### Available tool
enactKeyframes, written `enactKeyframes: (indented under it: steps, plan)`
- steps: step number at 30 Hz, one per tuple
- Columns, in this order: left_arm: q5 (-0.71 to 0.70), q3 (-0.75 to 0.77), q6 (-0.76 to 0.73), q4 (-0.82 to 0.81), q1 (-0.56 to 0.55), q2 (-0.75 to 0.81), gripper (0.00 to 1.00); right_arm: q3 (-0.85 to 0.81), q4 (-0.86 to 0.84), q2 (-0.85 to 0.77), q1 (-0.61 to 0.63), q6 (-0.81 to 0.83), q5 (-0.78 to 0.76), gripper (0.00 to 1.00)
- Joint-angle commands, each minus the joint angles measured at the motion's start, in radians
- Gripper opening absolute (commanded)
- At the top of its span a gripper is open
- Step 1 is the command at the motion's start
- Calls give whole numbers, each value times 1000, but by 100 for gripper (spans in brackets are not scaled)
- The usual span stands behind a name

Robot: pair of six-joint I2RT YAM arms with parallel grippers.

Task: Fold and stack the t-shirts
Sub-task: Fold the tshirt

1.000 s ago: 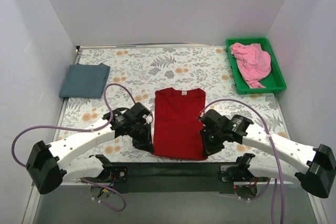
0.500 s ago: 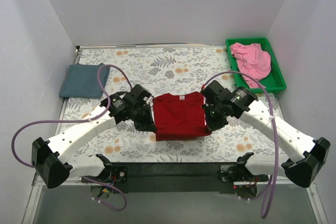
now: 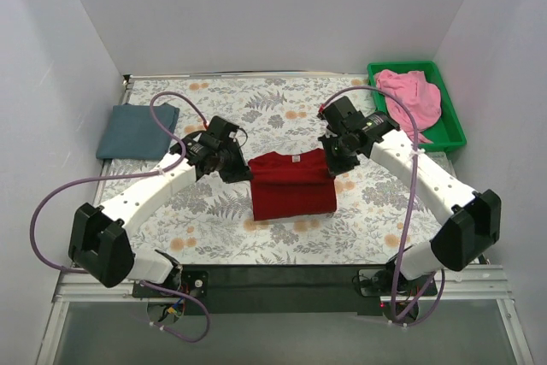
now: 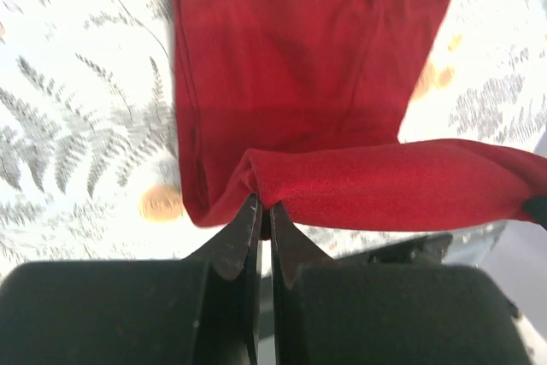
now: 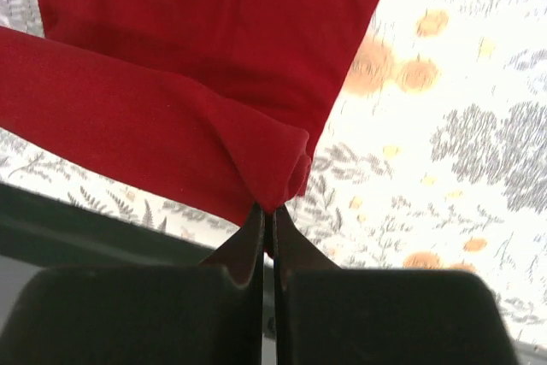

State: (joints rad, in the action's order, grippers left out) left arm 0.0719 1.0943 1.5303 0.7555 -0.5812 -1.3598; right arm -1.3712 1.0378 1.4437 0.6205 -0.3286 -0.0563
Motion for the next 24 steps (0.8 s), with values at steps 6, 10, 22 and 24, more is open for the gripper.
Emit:
enactKeyframes:
  steps: [6, 10, 22, 24]
  plan:
    - [-135, -8, -52, -114, 43, -122, 0, -89, -107, 161, -53, 114, -57, 1]
    - [-167, -7, -61, -168, 52, -202, 0, -60, -165, 201, -80, 123, -60, 1]
    - [-273, 1, -104, -284, 57, -343, 0, 41, -347, 294, -128, 134, -51, 1]
    - [-282, -4, -104, -301, 57, -354, 0, 50, -370, 310, -130, 132, -57, 1]
